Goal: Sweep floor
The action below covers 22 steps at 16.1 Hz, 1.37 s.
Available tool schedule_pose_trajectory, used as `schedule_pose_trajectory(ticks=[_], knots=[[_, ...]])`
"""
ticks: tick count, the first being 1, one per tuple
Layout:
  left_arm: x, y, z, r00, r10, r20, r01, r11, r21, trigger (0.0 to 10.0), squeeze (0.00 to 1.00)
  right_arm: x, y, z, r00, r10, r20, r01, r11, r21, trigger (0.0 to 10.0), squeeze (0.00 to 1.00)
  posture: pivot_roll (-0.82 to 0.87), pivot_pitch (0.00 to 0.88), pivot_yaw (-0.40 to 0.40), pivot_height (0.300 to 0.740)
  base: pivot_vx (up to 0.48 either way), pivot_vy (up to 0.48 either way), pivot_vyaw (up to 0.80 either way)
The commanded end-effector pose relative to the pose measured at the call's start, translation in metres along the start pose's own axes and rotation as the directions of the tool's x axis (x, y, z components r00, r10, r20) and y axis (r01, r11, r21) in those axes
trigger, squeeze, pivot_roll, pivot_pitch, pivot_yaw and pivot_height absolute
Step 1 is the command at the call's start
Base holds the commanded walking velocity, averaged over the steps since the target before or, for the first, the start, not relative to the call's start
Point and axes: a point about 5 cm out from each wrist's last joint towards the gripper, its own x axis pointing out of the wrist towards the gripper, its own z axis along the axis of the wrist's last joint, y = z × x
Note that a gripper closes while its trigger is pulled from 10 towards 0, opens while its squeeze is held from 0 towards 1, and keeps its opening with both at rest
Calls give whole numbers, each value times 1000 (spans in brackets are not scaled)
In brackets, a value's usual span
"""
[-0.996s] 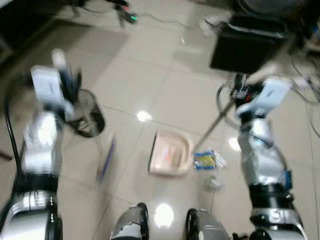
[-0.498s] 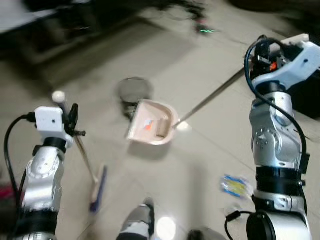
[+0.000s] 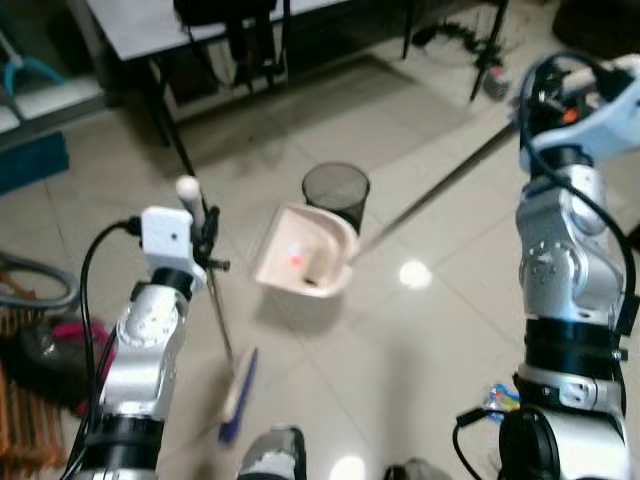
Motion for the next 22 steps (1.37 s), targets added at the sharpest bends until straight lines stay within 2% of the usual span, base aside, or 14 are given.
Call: schedule_pose_trajectory(ticks=[1, 7, 22], knots=[[1, -3, 11, 999, -7, 42, 6, 1000, 22, 10000, 0, 1, 8, 22, 996, 23, 90, -24, 1000, 13, 10000, 0, -10, 78, 58, 740, 394, 0, 0], [-3, -3, 13, 999, 31, 30, -32, 999, 25, 10000, 0, 2, 11, 23, 995, 19, 94, -19, 1000, 0, 10000, 0, -3, 85, 43, 740, 428, 0, 0], [-6, -8, 11, 1000, 27, 10, -27, 1000, 4, 10000, 0, 1, 7, 20, 997, 6, 79, -5, 1000, -10, 10000, 0, -6, 90, 43, 740, 475, 0, 0]])
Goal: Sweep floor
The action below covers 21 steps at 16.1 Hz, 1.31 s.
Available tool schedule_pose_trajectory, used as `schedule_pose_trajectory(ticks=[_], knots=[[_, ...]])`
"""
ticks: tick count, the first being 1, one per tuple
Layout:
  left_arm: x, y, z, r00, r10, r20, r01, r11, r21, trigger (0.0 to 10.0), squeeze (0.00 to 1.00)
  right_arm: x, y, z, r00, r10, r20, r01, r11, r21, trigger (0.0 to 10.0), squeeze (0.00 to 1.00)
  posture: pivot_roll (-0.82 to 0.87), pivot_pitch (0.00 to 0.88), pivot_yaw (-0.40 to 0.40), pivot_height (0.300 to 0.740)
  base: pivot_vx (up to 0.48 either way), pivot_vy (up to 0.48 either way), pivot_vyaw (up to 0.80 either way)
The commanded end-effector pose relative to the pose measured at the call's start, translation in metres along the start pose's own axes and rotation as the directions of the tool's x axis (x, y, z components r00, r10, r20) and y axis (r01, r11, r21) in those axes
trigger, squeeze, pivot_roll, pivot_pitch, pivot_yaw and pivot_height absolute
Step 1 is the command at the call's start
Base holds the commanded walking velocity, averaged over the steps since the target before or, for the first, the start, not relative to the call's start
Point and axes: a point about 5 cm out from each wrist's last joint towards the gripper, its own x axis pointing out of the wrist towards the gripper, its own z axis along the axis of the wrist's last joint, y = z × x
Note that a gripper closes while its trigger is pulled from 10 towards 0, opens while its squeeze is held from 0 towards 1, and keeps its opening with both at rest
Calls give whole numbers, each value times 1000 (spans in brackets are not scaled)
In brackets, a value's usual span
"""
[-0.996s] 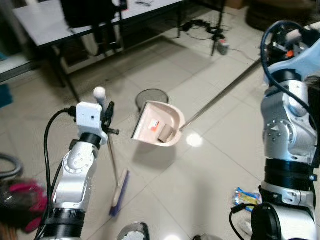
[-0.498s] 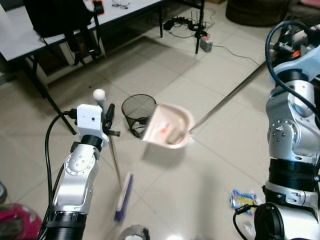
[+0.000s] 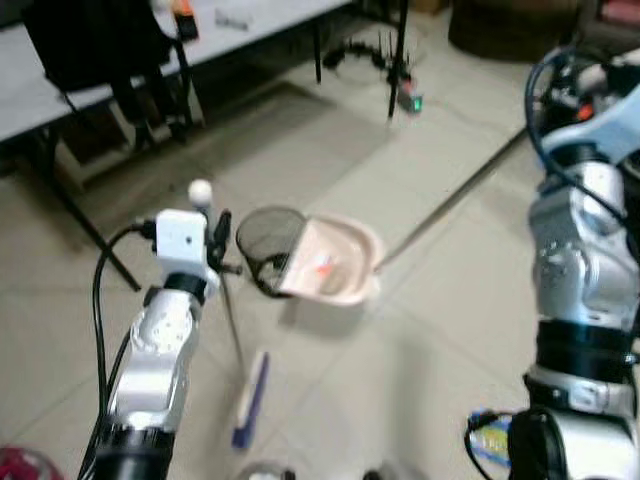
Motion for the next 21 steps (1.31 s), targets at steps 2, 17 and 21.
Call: schedule_pose_trajectory(ticks=[2, 17, 21], knots=[[-1, 9, 6, 999, 27, 17, -27, 999, 37, 10000, 0, 1, 15, 11, 998, 43, 50, -45, 998, 51, 10000, 0, -7, 91, 42, 740, 480, 0, 0], [1, 6, 5, 1000, 7, 16, -7, 999, 37, 10000, 0, 3, 2, 15, 996, -34, 81, 29, 998, 54, 10000, 0, -10, 61, 50, 740, 480, 0, 202], [1, 5, 5, 1000, -5, 16, 5, 1000, 23, 10000, 0, 3, -2, 17, 994, -58, 88, 52, 996, 68, 10000, 0, -10, 61, 52, 740, 467, 0, 0]])
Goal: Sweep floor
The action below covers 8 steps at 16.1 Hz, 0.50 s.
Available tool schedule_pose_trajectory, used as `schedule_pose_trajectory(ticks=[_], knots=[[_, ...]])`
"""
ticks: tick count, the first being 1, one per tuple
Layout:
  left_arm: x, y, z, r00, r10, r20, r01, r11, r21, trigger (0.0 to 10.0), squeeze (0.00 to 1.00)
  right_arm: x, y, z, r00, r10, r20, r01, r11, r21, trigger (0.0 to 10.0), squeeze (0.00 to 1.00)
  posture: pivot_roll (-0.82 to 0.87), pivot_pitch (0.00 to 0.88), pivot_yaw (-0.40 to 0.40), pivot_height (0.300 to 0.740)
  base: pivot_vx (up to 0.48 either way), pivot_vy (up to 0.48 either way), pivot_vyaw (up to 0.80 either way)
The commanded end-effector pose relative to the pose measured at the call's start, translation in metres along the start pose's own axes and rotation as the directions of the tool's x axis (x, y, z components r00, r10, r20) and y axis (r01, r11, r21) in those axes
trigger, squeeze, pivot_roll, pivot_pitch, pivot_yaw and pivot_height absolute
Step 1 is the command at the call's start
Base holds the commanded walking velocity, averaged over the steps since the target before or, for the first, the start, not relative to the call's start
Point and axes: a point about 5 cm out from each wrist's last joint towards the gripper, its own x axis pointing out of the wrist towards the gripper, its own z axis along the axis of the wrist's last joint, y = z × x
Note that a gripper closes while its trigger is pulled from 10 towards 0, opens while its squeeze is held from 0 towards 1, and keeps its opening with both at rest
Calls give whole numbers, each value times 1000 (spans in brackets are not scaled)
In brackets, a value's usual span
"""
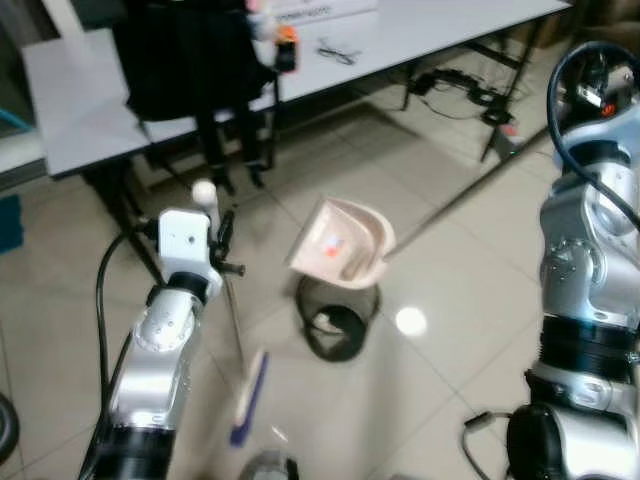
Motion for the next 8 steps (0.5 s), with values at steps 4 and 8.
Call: schedule_pose_trajectory(ticks=[4, 8], knots=[[2, -1, 5, 1000, -14, 14, 14, 1000, 2, 10000, 0, 3, -2, 17, 997, -11, 72, 9, 1000, 20, 10000, 0, -10, 69, 51, 740, 0, 0, 0], [2, -1, 4, 1000, -21, -1, 21, 1000, -1, 10000, 0, 4, -2, 17, 997, -17, 78, 15, 1000, 21, 10000, 0, -9, 72, 54, 740, 0, 0, 0]])
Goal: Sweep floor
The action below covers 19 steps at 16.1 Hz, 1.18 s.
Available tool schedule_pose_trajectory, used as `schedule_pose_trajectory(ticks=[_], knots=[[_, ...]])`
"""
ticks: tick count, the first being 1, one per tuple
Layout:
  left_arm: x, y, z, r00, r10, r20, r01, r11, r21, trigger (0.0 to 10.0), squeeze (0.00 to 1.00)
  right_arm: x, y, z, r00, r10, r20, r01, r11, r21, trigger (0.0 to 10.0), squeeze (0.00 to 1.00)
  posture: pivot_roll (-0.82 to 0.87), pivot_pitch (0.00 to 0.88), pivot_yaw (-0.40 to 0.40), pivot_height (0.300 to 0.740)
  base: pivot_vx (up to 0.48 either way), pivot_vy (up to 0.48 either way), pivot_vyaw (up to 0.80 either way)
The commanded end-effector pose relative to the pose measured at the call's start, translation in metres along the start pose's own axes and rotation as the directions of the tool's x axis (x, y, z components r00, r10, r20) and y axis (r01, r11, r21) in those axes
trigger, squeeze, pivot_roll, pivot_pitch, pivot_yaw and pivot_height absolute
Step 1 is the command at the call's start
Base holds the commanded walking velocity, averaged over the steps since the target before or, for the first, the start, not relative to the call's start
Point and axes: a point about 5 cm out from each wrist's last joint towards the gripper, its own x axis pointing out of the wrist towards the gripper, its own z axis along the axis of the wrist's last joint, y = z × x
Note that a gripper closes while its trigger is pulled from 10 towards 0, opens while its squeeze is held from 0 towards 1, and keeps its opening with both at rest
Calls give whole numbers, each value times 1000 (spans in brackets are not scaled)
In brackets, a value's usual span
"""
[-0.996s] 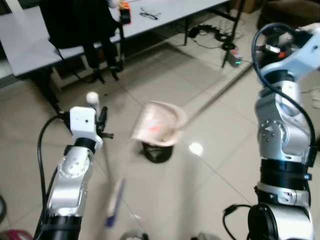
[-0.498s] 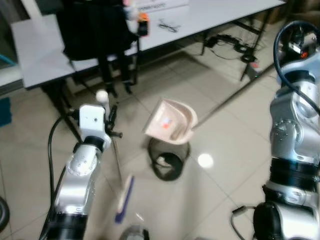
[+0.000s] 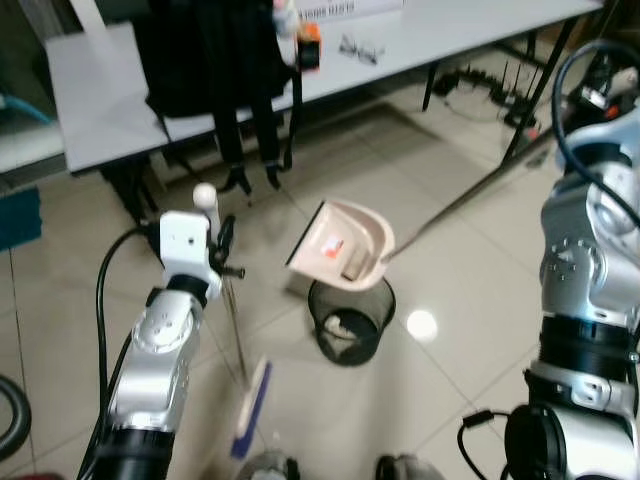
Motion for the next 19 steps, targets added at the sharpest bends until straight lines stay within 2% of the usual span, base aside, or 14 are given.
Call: schedule_pose_trajectory(ticks=[1, 6, 12, 16, 19], knots=[[1, 4, 5, 1000, 8, 16, -8, 1000, 14, 10000, 0, 1, 6, 13, 998, 14, 63, -16, 999, 37, 10000, 0, -11, 71, 55, 740, 0, 0, 0], [1, 3, 5, 1000, 4, 10, -4, 1000, 14, 10000, 0, 1, 2, 12, 998, 1, 69, -2, 1000, 17, 10000, 0, -10, 76, 59, 740, 0, 0, 0], [2, 3, 5, 1000, -3, 6, 3, 1000, 14, 10000, 0, 1, 12, 4, 985, 131, 113, -118, 986, -117, 10000, 0, -4, 80, 62, 740, 0, 0, 0], [-1, 6, 6, 1000, 6, 7, -6, 1000, 16, 10000, 0, 4, 7, -2, 981, 100, 167, -76, 986, -146, 10000, 0, 13, 94, 64, 740, 0, 0, 0], [-3, 7, 6, 1000, 9, 7, -9, 1000, 24, 10000, 0, 7, 14, -9, 967, 165, 193, -132, 975, -177, 10000, 0, 32, 112, 70, 740, 0, 0, 0]])
